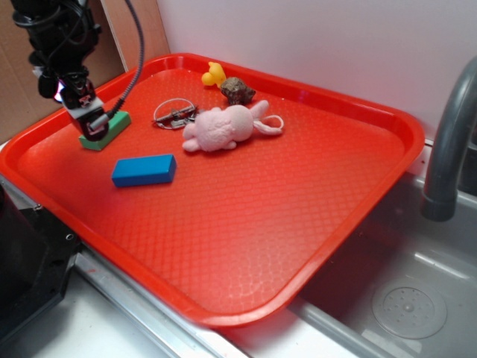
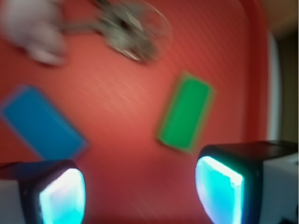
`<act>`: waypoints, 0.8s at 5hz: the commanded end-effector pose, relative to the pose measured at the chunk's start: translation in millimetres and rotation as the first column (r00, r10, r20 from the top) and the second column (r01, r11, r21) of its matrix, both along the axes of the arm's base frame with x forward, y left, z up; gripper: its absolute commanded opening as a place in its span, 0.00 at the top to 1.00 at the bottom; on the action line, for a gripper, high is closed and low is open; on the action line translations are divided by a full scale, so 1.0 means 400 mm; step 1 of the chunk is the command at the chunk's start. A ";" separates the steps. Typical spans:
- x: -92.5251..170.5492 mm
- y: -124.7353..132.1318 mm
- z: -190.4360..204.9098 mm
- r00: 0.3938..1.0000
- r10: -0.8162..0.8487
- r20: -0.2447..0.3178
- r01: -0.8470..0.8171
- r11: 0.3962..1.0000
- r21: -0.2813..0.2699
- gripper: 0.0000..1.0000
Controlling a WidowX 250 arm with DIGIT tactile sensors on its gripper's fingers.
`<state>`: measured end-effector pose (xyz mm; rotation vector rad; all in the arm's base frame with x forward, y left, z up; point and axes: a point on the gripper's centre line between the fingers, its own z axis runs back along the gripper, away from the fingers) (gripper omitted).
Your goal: Grab the green block.
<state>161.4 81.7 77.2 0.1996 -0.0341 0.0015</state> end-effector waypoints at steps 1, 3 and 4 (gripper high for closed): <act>0.033 0.140 -0.097 0.899 0.437 -0.011 -0.437 0.899 0.016 0.00; 0.053 0.066 -0.157 0.924 0.381 -0.017 -0.381 0.925 0.013 0.00; 0.050 0.066 -0.160 0.933 0.359 -0.003 -0.359 0.933 0.002 1.00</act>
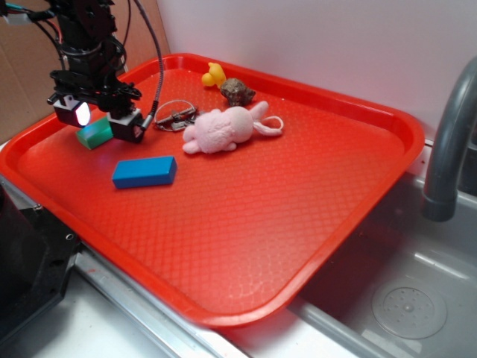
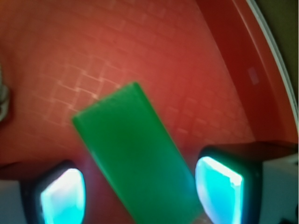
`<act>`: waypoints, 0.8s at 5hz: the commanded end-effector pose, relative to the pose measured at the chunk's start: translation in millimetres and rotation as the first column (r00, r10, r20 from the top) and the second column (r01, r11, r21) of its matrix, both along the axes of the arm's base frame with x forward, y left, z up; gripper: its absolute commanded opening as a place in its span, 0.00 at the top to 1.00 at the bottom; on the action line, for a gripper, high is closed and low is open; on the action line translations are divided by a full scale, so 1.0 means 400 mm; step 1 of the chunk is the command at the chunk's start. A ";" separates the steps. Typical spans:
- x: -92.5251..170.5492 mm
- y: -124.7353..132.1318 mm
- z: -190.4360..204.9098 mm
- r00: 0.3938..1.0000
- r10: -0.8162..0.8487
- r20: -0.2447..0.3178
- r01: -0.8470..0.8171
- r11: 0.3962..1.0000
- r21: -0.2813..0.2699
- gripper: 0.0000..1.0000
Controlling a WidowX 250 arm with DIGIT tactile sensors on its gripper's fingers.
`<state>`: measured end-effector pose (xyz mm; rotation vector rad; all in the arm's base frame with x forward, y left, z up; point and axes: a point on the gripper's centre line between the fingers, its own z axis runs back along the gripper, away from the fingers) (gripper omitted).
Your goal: Grab the green block.
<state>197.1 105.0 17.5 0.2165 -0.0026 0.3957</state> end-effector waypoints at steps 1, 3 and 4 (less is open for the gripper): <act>-0.042 0.001 -0.005 0.997 -0.075 -0.003 0.074 0.997 -0.028 1.00; -0.047 -0.017 0.057 0.993 -0.107 0.044 0.110 0.992 -0.067 1.00; -0.053 -0.059 0.179 0.986 -0.113 0.124 0.124 0.989 -0.084 1.00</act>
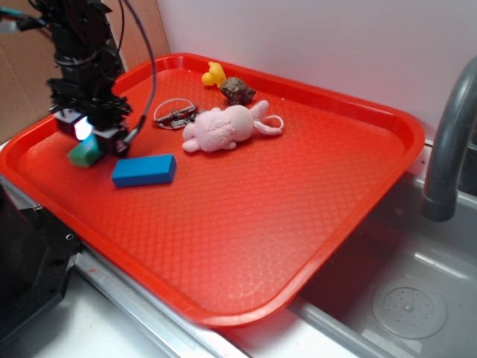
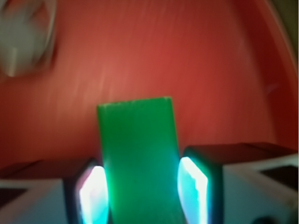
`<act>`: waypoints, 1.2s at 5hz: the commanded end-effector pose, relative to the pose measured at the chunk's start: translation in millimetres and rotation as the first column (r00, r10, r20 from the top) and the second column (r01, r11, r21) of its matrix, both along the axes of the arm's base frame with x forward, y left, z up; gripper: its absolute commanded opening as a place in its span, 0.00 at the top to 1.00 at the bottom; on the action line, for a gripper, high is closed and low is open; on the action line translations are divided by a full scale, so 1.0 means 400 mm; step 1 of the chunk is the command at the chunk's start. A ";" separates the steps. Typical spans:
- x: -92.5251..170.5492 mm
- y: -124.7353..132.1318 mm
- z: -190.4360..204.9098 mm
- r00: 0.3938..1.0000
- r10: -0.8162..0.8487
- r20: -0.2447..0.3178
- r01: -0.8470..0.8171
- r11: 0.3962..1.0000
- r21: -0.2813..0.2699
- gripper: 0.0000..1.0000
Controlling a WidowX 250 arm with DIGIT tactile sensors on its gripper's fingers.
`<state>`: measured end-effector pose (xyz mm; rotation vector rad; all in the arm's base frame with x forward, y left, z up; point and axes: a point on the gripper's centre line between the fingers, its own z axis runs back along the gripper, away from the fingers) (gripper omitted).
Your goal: Grab the green block.
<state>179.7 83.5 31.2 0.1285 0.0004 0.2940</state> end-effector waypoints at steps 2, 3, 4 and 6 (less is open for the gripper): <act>-0.008 -0.066 0.328 0.986 -0.026 0.166 0.036 0.998 -0.053 1.00; -0.022 -0.019 0.266 0.990 0.007 0.143 0.001 0.999 -0.054 0.00; -0.043 0.021 0.178 0.990 0.035 0.135 -0.026 0.997 -0.071 0.00; -0.046 0.048 0.015 0.995 0.021 0.098 -0.013 0.996 -0.083 0.00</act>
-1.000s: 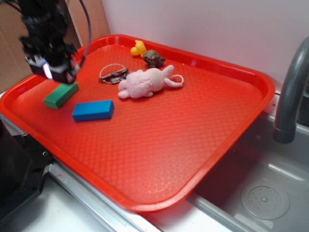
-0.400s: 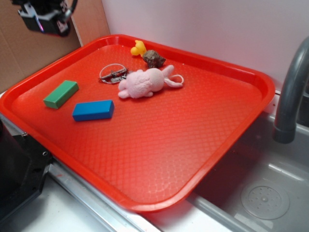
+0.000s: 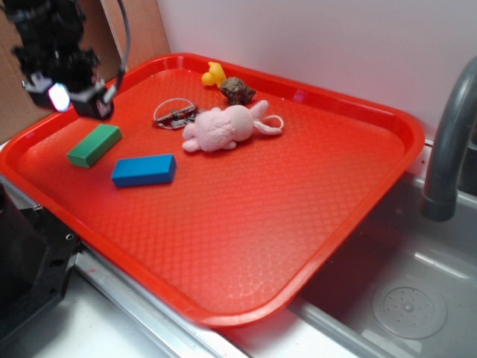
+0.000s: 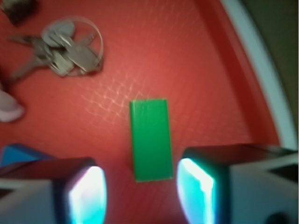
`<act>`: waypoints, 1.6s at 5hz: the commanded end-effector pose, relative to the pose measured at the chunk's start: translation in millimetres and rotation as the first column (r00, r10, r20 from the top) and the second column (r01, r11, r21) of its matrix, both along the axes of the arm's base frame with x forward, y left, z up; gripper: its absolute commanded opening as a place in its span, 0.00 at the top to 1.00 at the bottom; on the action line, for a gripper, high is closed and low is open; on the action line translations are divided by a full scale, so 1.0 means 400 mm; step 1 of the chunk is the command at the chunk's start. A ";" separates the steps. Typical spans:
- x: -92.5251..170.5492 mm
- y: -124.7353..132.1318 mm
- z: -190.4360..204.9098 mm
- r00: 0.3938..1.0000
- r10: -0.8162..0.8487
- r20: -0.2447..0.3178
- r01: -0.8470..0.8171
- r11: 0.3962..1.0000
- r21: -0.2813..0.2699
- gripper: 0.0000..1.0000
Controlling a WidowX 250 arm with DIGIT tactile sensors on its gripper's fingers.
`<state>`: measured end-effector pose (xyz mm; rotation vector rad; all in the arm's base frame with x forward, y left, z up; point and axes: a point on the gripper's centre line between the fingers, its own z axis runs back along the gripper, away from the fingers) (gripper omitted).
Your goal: Grab the green block.
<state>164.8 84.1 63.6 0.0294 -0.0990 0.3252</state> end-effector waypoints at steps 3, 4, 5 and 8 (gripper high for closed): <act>0.017 0.030 -0.140 0.999 -0.045 -0.015 0.044 0.999 -0.013 1.00; 0.012 0.029 -0.122 0.999 -0.036 -0.010 0.036 0.999 -0.001 1.00; 0.006 0.029 -0.103 0.999 -0.034 -0.009 0.034 0.999 0.014 1.00; 0.080 -0.094 0.223 0.990 -0.109 0.087 0.109 0.994 -0.002 1.00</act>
